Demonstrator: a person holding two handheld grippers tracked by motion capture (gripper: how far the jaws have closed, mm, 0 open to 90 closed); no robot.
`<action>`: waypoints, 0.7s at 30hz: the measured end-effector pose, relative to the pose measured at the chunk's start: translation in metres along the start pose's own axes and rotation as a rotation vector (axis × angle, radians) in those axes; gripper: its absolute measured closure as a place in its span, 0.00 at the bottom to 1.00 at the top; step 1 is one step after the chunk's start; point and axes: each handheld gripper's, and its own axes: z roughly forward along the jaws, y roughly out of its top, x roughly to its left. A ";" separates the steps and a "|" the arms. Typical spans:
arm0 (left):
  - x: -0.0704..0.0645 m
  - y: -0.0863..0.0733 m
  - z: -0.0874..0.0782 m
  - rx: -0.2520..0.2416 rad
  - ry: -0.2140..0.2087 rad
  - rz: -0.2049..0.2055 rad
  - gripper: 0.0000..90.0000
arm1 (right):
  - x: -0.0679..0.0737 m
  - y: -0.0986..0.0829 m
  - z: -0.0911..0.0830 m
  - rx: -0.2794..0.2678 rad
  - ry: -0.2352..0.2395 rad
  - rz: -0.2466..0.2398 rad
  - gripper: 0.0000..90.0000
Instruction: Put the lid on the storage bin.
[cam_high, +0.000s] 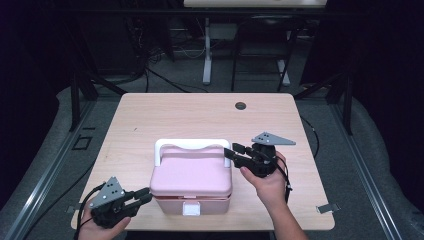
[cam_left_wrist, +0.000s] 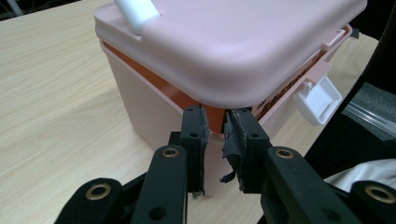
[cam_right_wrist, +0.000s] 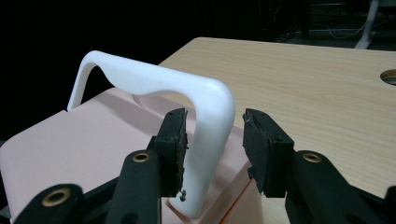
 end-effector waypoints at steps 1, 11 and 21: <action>0.000 0.000 0.000 -0.001 -0.001 -0.006 0.85 | 0.000 0.000 0.000 -0.001 0.000 0.000 0.66; 0.001 -0.006 -0.001 0.021 0.001 -0.004 0.85 | -0.001 0.000 -0.001 -0.006 -0.002 0.006 0.65; 0.000 -0.010 -0.001 0.033 0.010 -0.001 0.86 | -0.002 0.000 -0.002 -0.012 -0.004 0.011 0.65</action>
